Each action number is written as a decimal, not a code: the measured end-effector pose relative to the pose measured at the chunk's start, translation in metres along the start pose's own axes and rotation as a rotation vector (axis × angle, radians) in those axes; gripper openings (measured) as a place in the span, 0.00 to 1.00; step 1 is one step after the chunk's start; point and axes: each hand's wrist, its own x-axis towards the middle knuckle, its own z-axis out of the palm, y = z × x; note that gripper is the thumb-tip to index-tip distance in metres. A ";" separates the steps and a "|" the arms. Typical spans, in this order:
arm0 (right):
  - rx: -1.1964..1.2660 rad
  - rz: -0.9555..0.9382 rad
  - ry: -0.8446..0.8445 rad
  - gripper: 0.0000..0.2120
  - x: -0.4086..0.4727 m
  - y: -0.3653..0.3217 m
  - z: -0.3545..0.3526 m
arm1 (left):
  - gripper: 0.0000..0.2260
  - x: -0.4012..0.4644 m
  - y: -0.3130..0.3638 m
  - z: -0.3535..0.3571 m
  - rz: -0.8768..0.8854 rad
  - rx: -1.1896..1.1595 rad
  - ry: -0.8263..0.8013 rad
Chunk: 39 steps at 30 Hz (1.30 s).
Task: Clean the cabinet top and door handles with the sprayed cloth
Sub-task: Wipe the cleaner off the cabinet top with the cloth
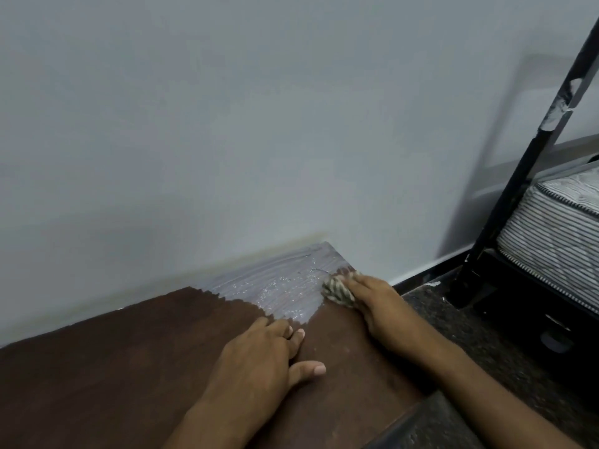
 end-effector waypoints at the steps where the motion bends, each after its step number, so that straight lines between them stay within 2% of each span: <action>1: 0.002 0.011 -0.008 0.23 0.016 0.004 0.003 | 0.44 0.000 0.001 0.000 -0.004 0.021 -0.015; 10: 0.027 0.083 -0.051 0.24 0.121 -0.007 0.019 | 0.38 0.003 0.004 -0.008 -0.026 0.104 -0.118; 13: 0.055 0.090 -0.048 0.23 0.120 -0.011 0.017 | 0.38 0.002 0.000 -0.008 0.006 0.118 -0.138; 16: 0.098 0.017 -0.012 0.21 0.089 -0.019 0.012 | 0.38 0.001 -0.004 -0.007 0.018 0.101 -0.135; 20: 0.080 -0.068 -0.004 0.23 0.045 -0.024 0.012 | 0.39 0.004 -0.004 -0.006 0.021 0.094 -0.157; 24: 0.055 -0.040 -0.051 0.22 0.073 -0.024 0.009 | 0.38 0.002 -0.009 -0.012 0.033 0.057 -0.177; 27: 0.084 0.038 -0.053 0.23 0.100 -0.027 0.017 | 0.36 -0.004 -0.022 -0.016 0.007 0.198 -0.112; 29: 0.081 0.062 -0.043 0.23 0.110 -0.027 0.022 | 0.41 -0.010 -0.040 -0.015 -0.064 0.270 -0.067; 32: 0.093 0.062 -0.023 0.22 0.109 -0.031 0.022 | 0.49 -0.015 -0.066 -0.014 -0.172 0.210 -0.051; 36: 0.190 -0.014 -0.026 0.19 0.071 -0.049 0.014 | 0.58 -0.012 -0.077 -0.007 -0.171 0.089 -0.127; 39: 0.204 -0.098 -0.029 0.20 0.015 -0.073 0.009 | 0.60 -0.012 -0.083 -0.001 -0.182 0.020 -0.076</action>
